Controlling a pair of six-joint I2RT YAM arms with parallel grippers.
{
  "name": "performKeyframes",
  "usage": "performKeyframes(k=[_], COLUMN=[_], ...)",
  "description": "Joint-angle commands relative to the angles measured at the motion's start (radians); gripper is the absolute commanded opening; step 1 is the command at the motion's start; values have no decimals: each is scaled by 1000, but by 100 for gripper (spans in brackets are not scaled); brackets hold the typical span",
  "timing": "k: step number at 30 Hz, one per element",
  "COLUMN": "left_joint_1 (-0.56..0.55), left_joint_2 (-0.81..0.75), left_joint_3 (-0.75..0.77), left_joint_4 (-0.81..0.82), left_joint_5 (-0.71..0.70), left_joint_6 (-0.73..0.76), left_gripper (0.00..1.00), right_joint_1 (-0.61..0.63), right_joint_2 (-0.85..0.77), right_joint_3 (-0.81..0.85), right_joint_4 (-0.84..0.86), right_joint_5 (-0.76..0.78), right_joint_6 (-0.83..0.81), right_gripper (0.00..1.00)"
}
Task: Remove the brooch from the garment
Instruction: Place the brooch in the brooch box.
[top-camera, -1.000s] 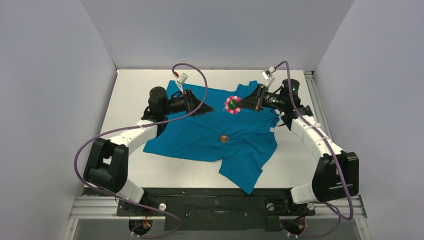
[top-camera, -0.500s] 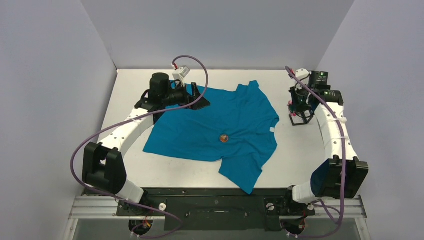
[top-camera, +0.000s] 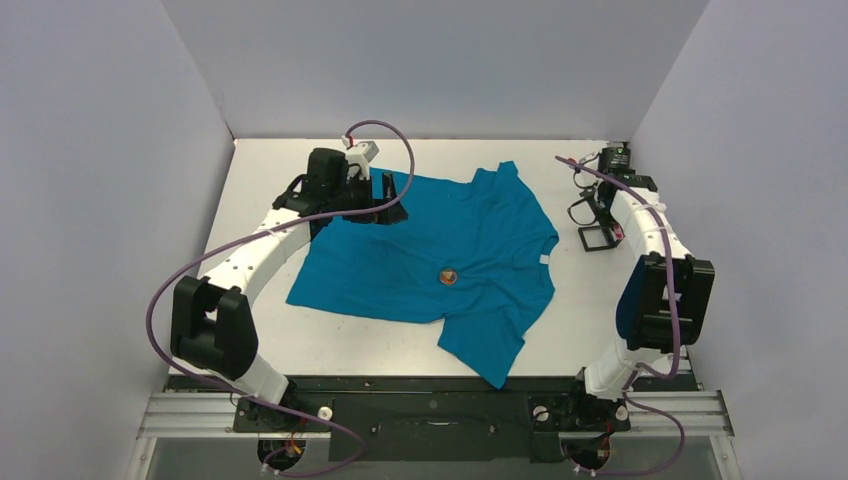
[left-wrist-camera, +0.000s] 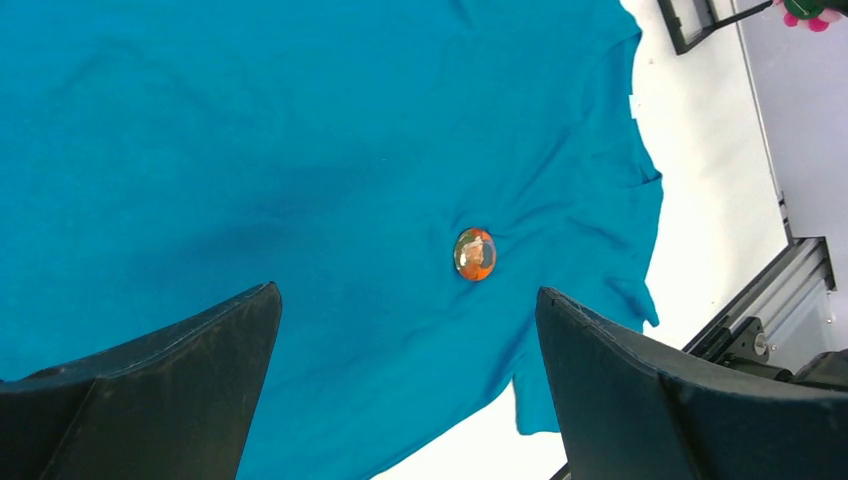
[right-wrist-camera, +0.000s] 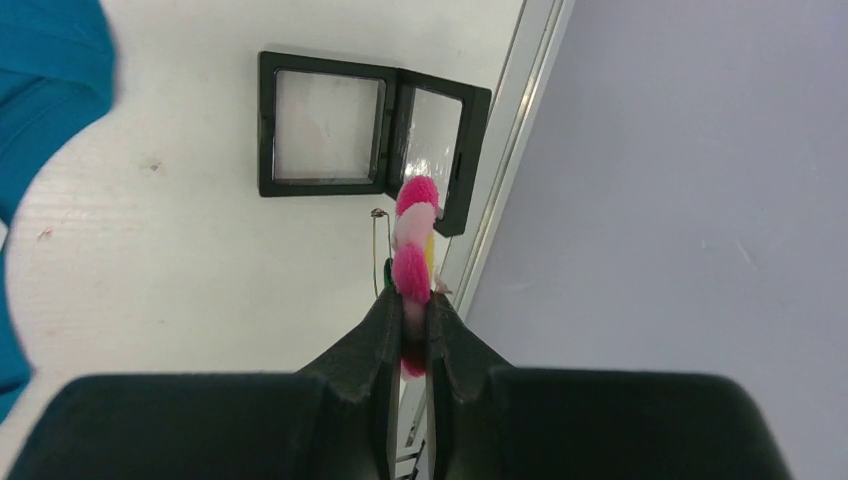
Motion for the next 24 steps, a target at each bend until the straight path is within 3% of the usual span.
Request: performKeyframes(k=[1, 24], left_joint_1=[4, 4], left_joint_2=[6, 17], left_joint_3=[64, 70], left_joint_4=[-23, -45], left_joint_5=[-45, -87], left_joint_6=[25, 36], left_gripper=[96, 96], right_joint_1=[10, 77], right_joint_2=[65, 262], right_joint_3=[44, 41], right_joint_4=[85, 224], right_joint_5=[80, 201], right_joint_6=[-36, -102], right_gripper=[0, 1])
